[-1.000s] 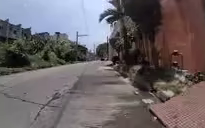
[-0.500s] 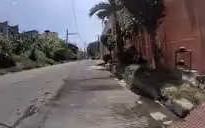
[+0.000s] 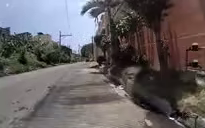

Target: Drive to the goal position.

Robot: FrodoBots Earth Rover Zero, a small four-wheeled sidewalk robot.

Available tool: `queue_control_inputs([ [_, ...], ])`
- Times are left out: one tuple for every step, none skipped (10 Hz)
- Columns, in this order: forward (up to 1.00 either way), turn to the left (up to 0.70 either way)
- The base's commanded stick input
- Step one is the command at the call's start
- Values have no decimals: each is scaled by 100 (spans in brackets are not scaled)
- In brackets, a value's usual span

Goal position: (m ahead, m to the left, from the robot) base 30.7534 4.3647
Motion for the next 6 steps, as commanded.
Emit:
queue_control_inputs([
  [100, 0],
  [100, 0],
  [100, 0],
  [100, 28],
  [100, 40],
  [100, 40],
])
